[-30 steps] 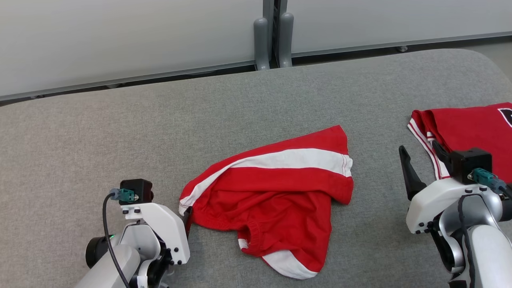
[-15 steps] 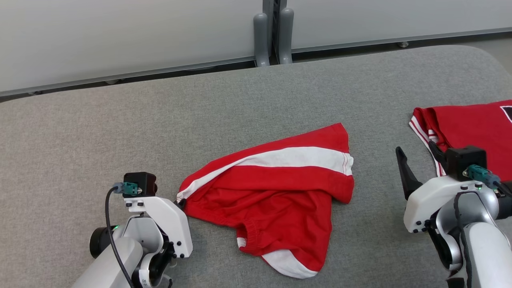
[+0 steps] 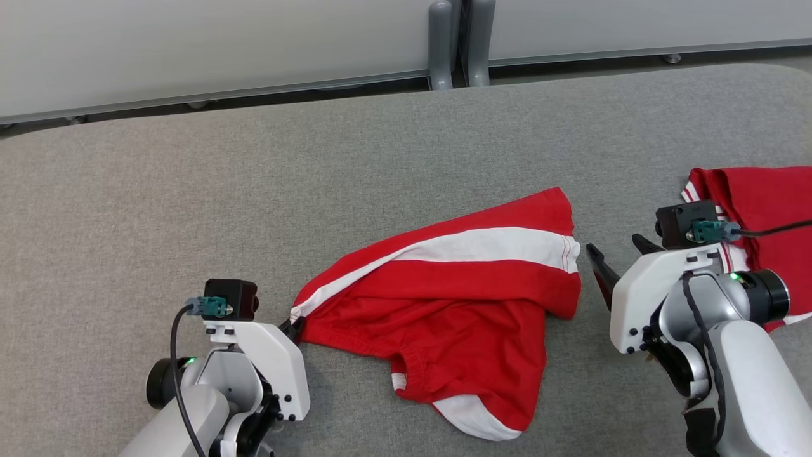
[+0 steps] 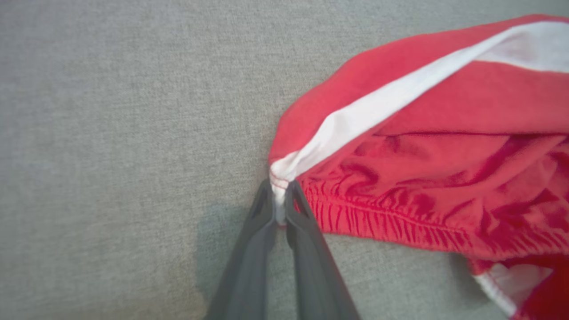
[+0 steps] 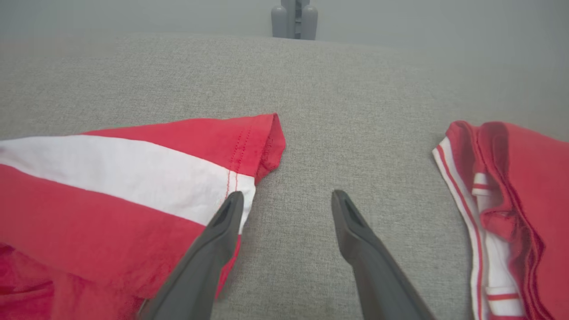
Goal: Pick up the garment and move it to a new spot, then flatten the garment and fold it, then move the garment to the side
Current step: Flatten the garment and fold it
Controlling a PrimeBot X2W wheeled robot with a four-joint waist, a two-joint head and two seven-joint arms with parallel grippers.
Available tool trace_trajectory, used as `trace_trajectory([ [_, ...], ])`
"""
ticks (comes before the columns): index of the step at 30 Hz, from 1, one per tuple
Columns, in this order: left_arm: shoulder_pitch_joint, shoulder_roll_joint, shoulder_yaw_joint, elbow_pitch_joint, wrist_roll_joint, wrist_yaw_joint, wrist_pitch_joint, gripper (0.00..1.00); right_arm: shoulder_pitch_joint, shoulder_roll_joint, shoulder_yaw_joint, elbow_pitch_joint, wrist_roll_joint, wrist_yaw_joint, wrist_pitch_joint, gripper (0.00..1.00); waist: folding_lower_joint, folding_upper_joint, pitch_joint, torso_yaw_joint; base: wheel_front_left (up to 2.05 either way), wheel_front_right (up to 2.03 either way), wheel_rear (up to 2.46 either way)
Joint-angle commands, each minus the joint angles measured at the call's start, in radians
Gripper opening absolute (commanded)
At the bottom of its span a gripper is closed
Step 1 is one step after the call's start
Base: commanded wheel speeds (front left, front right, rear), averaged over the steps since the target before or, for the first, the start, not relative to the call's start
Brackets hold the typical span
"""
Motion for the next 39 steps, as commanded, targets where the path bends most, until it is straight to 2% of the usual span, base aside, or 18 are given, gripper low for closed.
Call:
trace_trajectory([
  [1,-0.003,0.005,0.0,-0.002,0.007,-0.003,-0.002,0.0,-0.012,-0.004,-0.001,0.008,0.005,0.0,0.012,1.0,-0.0001,0.0,0.006,0.005,0.0,0.0,0.0],
  [7,-0.029,-0.005,-0.008,-0.007,0.012,-0.005,0.004,0.0,-0.047,0.007,0.0,0.077,0.043,0.0,0.042,1.0,-0.0001,0.0,0.027,0.019,0.0,0.0,0.0],
  [14,-0.043,0.001,-0.008,-0.006,0.012,-0.002,0.004,0.0,-0.083,0.007,0.06,0.161,0.18,0.0,0.004,1.0,-0.0001,0.0,0.039,0.026,0.0,0.0,0.0],
  [15,-0.043,0.002,-0.007,-0.005,0.011,-0.002,0.005,0.0,-0.084,0.007,0.064,0.169,0.184,0.0,-0.002,0.95,-0.0001,0.0,0.039,0.027,0.0,0.0,0.0],
  [16,-0.043,0.003,-0.007,-0.004,0.009,-0.003,0.005,0.0,-0.087,0.007,0.068,0.178,0.189,0.0,-0.008,0.82,-0.0001,0.0,0.038,0.027,0.0,0.0,0.0],
  [17,-0.042,0.004,-0.007,-0.003,0.008,-0.003,0.006,0.0,-0.091,0.007,0.072,0.187,0.193,0.0,-0.015,0.69,-0.0001,0.0,0.037,0.028,0.0,0.0,0.0],
  [18,-0.039,0.005,-0.006,-0.002,0.004,-0.002,0.005,0.0,-0.095,0.007,0.08,0.197,0.199,0.0,-0.024,0.47,-0.0001,0.0,0.035,0.027,0.0,0.0,0.0],
  [21,-0.033,0.008,-0.003,-0.004,0.001,0.0,0.002,0.0,-0.098,0.007,0.088,0.207,0.208,0.0,-0.038,0.31,-0.0001,0.0,0.032,0.024,0.0,0.0,0.0],
  [25,-0.029,0.011,-0.001,-0.011,-0.002,0.003,0.0,0.0,-0.105,0.007,0.086,0.22,0.202,0.0,-0.065,0.24,-0.0001,0.0,0.03,0.02,0.0,0.0,0.0],
  [26,-0.029,0.011,-0.001,-0.012,-0.002,0.003,0.0,0.0,-0.11,0.007,0.088,0.223,0.198,0.0,-0.068,0.2,-0.0001,0.0,0.03,0.02,0.0,0.0,0.0],
  [27,-0.028,0.011,-0.001,-0.014,-0.004,0.003,0.001,0.0,-0.115,0.007,0.089,0.226,0.198,0.0,-0.074,0.14,-0.0001,0.0,0.03,0.019,0.0,0.0,0.0],
  [28,-0.027,0.011,-0.001,-0.015,-0.005,0.003,0.002,0.0,-0.118,0.007,0.091,0.228,0.197,0.0,-0.077,0.0,-0.0001,0.0,0.03,0.019,0.0,0.0,0.0],
  [31,-0.025,0.012,-0.003,-0.016,-0.006,0.005,0.004,0.0,-0.119,0.006,0.076,0.235,0.205,0.0,-0.091,0.0,-0.0001,0.0,0.028,0.02,0.0,0.0,0.0],
  [32,-0.025,0.011,-0.004,-0.017,-0.007,0.006,0.005,0.0,-0.118,0.006,0.069,0.237,0.212,0.0,-0.093,0.45,-0.0001,0.0,0.027,0.021,0.0,0.0,0.0],
  [33,-0.025,0.011,-0.004,-0.018,-0.008,0.006,0.005,0.0,-0.115,0.007,0.062,0.243,0.222,0.0,-0.088,1.0,-0.0001,0.0,0.027,0.021,0.0,0.0,0.0],
  [39,-0.028,0.017,-0.004,-0.023,-0.011,0.007,0.009,0.0,-0.114,0.008,0.045,0.268,0.249,0.0,-0.09,1.0,-0.0001,0.0,0.032,0.022,0.0,0.0,0.0],
])
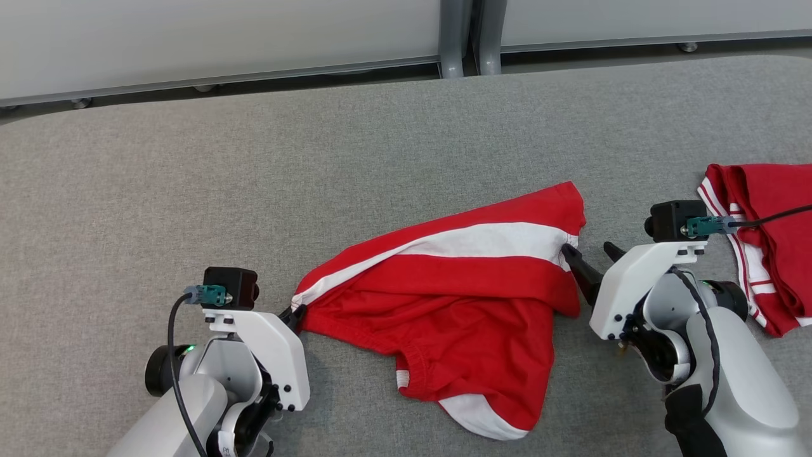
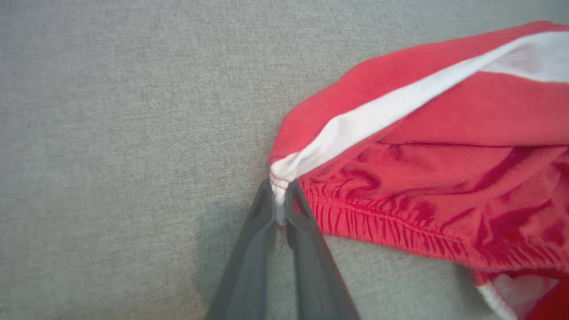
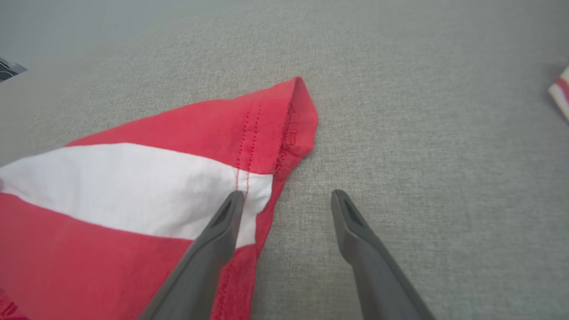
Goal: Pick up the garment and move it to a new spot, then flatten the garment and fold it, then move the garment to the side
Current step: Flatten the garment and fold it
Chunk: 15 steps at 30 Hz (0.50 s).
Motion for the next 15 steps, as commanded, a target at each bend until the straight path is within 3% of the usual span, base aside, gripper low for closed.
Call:
trace_trajectory([
  [1,-0.002,0.01,0.004,-0.002,-0.008,0.004,0.005,0.0,-0.001,-0.003,0.015,0.002,0.032,0.0,-0.006,1.0,0.0,0.0,0.002,-0.001,0.0,0.0,0.0],
  [8,0.003,0.015,0.008,-0.01,-0.012,0.008,0.008,0.0,-0.02,-0.004,0.087,0.013,0.12,0.0,-0.008,1.0,0.0,0.0,0.005,-0.004,0.0,0.0,0.0],
  [15,0.012,0.018,0.008,-0.018,-0.017,0.012,0.008,0.0,-0.035,-0.005,0.131,0.0,0.13,0.0,-0.037,1.0,0.0,0.0,0.001,0.001,0.0,0.0,0.0],
])
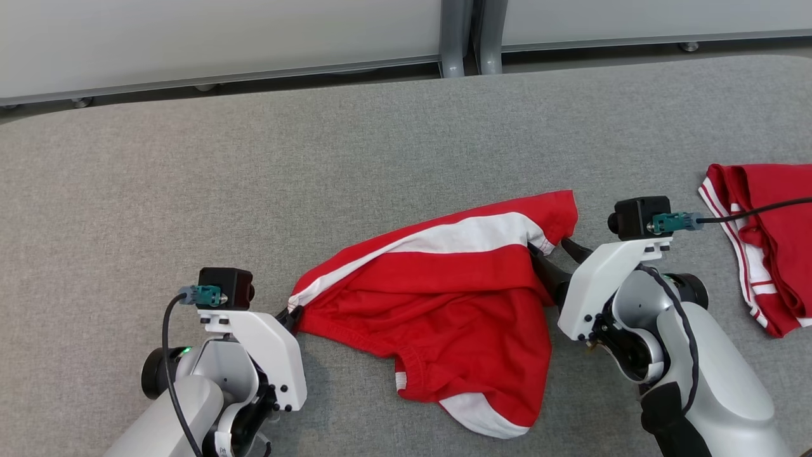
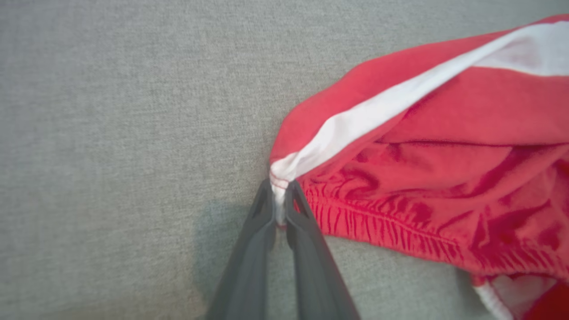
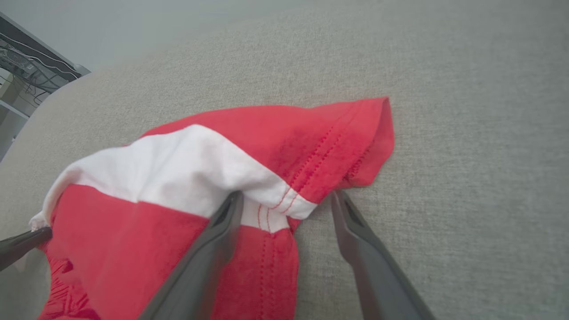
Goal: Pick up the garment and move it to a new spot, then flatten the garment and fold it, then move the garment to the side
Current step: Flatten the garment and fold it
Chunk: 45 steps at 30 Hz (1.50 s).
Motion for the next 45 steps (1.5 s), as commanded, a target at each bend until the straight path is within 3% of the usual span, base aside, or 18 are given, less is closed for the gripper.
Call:
trace_trajectory([
  [1,0.008,0.006,0.005,-0.003,-0.002,0.004,-0.001,0.0,-0.003,-0.005,0.003,-0.007,0.002,0.0,-0.003,1.0,0.0,0.0,-0.001,0.0,0.0,0.0,0.0],
  [3,0.013,0.007,0.007,-0.005,-0.005,0.006,0.0,0.0,0.008,-0.005,0.007,-0.02,0.004,0.0,0.006,1.0,0.0,0.0,-0.003,0.0,0.0,0.0,0.0],
  [4,0.014,0.008,0.006,-0.006,-0.007,0.007,0.0,0.0,0.012,-0.006,0.01,-0.027,0.004,0.0,0.009,0.9,0.0,0.0,-0.004,-0.001,0.0,0.0,0.0],
  [5,0.014,0.009,0.007,-0.007,-0.008,0.007,0.0,0.0,0.017,-0.005,0.012,-0.037,0.007,0.001,0.009,0.48,0.0,0.0,-0.005,-0.002,0.0,0.0,0.0],
  [8,0.015,0.012,0.009,-0.011,-0.009,0.008,-0.001,0.0,0.031,-0.006,0.015,-0.065,0.026,0.0,0.018,0.05,0.0,0.0,-0.008,-0.007,0.0,0.0,0.0],
  [9,0.017,0.012,0.009,-0.012,-0.01,0.009,-0.001,0.0,0.033,-0.006,0.01,-0.07,0.025,0.0,0.02,0.0,0.0,0.0,-0.01,-0.009,0.0,0.0,0.0],
  [11,0.019,0.013,0.009,-0.014,-0.012,0.011,-0.002,0.0,0.035,-0.007,-0.011,-0.066,-0.005,0.0,0.022,0.0,0.0,0.0,-0.012,-0.011,0.0,0.0,0.0],
  [13,0.018,0.012,0.009,-0.016,-0.013,0.008,-0.006,0.0,0.035,-0.005,-0.034,-0.062,-0.028,0.0,0.014,0.42,0.0,0.0,-0.015,-0.011,0.0,0.0,0.0],
  [15,0.019,0.012,0.007,-0.014,-0.012,0.004,-0.008,0.0,0.04,-0.006,-0.061,-0.058,-0.031,0.0,0.003,1.0,0.0,0.0,-0.02,-0.009,0.0,0.0,0.0],
  [18,0.022,0.009,0.001,-0.011,-0.015,0.0,-0.005,0.0,0.044,-0.005,-0.092,-0.042,-0.026,0.0,-0.007,1.0,0.0,0.0,-0.026,-0.004,0.0,0.0,0.0],
  [23,0.03,0.007,-0.008,-0.008,-0.016,-0.005,-0.001,0.0,0.028,-0.006,-0.101,0.023,0.136,0.001,-0.022,1.0,0.0,0.0,-0.031,0.004,0.0,0.0,0.0],
  [29,0.031,0.008,-0.013,-0.008,-0.016,-0.006,0.003,0.0,-0.047,-0.006,-0.005,0.143,0.316,0.001,-0.068,1.0,0.0,0.0,-0.028,0.012,0.0,0.0,0.0],
  [31,0.029,0.008,-0.016,-0.01,-0.015,-0.007,0.005,0.0,-0.075,-0.006,0.036,0.179,0.351,0.001,-0.088,0.7,0.0,0.0,-0.026,0.014,0.0,0.0,0.0],
  [32,0.028,0.008,-0.017,-0.01,-0.015,-0.008,0.005,0.0,-0.089,-0.006,0.055,0.197,0.357,0.001,-0.1,0.29,0.0,0.0,-0.027,0.016,0.0,0.0,0.0],
  [33,0.028,0.008,-0.017,-0.01,-0.015,-0.008,0.005,0.0,-0.089,-0.006,0.055,0.197,0.357,0.001,-0.1,0.29,0.0,0.0,-0.027,0.016,0.0,0.0,0.0],
  [34,0.026,0.007,-0.018,-0.009,-0.015,-0.008,0.004,0.0,-0.118,-0.006,0.089,0.226,0.35,0.001,-0.127,0.0,0.0,0.0,-0.028,0.018,0.0,0.0,0.0],
  [39,0.026,0.002,-0.017,-0.006,-0.019,-0.01,-0.007,0.0,-0.176,-0.007,0.122,0.282,0.296,0.001,-0.191,0.0,0.0,0.0,-0.034,0.019,0.0,0.0,0.0],
  [45,0.017,0.006,0.005,-0.026,-0.018,-0.015,-0.05,0.0,-0.281,-0.021,0.064,0.381,-0.032,0.0,-0.323,0.0,0.0,0.0,-0.052,0.012,0.0,0.0,0.0],
])
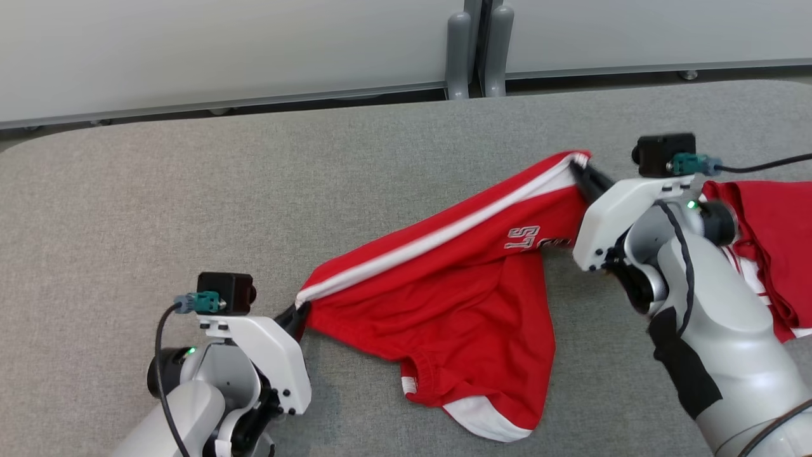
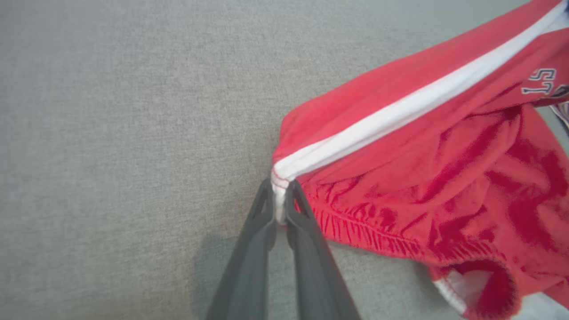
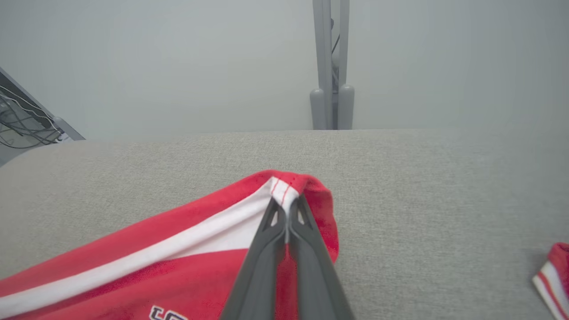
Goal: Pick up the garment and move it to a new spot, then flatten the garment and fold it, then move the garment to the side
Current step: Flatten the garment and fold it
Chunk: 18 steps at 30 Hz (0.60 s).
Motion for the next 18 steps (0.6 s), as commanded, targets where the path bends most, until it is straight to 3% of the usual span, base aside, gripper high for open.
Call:
trace_trajectory([
  [1,-0.009,0.011,0.012,-0.009,0.004,-0.002,-0.012,0.0,-0.017,-0.009,-0.017,0.0,-0.054,0.0,-0.014,0.0,0.0,0.0,-0.007,-0.003,0.0,0.0,0.0],
  [6,-0.032,0.038,0.039,-0.08,0.036,-0.003,-0.078,0.0,-0.019,-0.014,-0.11,-0.111,-0.266,0.0,-0.024,0.0,0.0,0.0,-0.027,-0.007,0.0,0.0,0.0],
  [8,-0.049,0.051,0.053,-0.149,0.069,-0.007,-0.137,0.0,0.029,-0.003,-0.164,-0.255,-0.301,0.0,-0.028,0.0,0.0,0.0,-0.039,-0.008,0.0,0.0,0.0],
  [13,-0.127,0.054,0.074,-0.244,0.13,-0.024,-0.228,0.0,0.081,0.007,-0.229,-0.521,-0.285,0.0,-0.057,0.0,0.0,0.0,-0.048,-0.016,0.0,0.0,0.0],
  [18,-0.282,0.025,0.087,-0.256,0.222,-0.045,-0.336,0.0,0.026,0.009,-0.257,-0.648,-0.282,0.0,-0.139,0.0,0.0,0.0,-0.056,-0.021,0.0,0.0,0.0],
])
